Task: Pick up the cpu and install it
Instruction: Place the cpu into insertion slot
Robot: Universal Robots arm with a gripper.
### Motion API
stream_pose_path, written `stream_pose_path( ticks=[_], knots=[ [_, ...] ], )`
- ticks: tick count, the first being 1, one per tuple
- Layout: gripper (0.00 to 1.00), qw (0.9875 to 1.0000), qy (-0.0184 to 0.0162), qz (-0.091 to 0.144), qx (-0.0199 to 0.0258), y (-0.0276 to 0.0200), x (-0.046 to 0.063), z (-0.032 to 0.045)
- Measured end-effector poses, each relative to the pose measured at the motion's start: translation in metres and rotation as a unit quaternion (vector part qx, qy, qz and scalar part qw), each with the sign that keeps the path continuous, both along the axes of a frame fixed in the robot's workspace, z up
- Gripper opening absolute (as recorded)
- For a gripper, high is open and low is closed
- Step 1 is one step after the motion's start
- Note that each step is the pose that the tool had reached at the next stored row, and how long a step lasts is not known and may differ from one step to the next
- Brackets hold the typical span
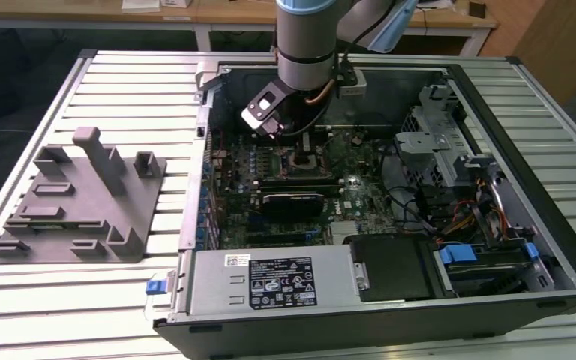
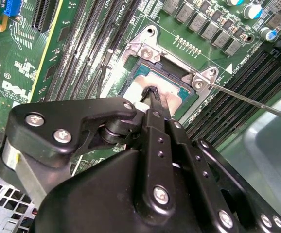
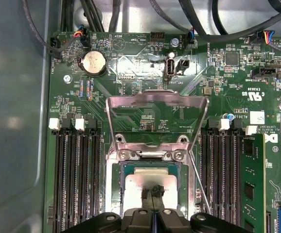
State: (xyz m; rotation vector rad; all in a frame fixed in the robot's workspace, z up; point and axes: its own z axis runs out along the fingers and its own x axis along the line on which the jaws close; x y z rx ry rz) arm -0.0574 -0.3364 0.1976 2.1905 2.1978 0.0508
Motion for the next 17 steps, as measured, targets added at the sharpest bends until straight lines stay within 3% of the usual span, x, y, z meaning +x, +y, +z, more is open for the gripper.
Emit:
stream_pose_path(
  ticks=[5, 17],
  knots=[
    [0.11, 1.0, -0.0004, 0.0, 0.0006, 0.0002, 0.0, 0.0028],
    [0.11, 1.0, -0.0001, 0.0, 0.0, 0.0, 0.0, 0.0331]
  ],
)
